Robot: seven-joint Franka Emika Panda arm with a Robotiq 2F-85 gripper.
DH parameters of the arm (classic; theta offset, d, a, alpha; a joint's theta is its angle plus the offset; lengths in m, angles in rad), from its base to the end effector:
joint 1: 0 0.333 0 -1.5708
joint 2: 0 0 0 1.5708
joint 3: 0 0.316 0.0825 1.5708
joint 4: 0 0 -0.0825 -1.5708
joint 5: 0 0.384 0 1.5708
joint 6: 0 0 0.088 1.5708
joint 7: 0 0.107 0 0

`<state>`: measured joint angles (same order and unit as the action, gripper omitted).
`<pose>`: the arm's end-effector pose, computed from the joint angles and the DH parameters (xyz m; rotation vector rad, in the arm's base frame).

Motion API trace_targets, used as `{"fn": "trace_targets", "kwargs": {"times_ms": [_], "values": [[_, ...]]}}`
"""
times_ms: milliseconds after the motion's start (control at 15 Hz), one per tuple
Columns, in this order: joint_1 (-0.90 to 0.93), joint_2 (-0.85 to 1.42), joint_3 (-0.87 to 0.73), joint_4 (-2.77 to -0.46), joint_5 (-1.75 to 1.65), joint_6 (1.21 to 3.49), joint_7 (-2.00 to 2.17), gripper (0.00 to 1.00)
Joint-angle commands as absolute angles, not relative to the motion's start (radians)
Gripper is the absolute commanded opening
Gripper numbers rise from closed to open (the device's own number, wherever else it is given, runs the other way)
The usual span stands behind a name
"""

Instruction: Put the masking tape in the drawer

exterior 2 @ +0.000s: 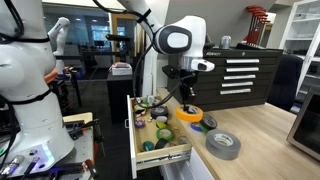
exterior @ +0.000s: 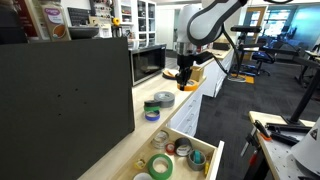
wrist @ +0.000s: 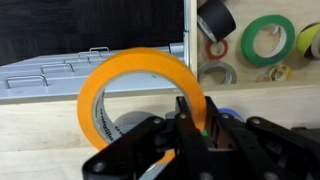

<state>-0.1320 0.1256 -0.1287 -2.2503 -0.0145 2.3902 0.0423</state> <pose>0.5185 -0.1382 0.3114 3.0810 -0.4520 0.0192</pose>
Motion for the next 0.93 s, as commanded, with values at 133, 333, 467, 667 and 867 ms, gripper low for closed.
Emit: {"fn": "trace_targets", "kwargs": {"times_ms": [133,333,467,667,867], "values": [[-0.085,-0.031,-0.095,-2.495,-0.102,2.456,0.076,0.04],[-0.05,-0.018,-0.054,-2.554,-0.121,2.504,0.084,0.05],[-0.022,0.006,-0.024,-2.575,-0.133,2.534,0.098,0.05],[0.021,0.049,0.022,-2.578,-0.123,2.565,0.097,0.05],[0.057,0.115,0.056,-2.544,-0.105,2.582,0.087,0.05]]}}
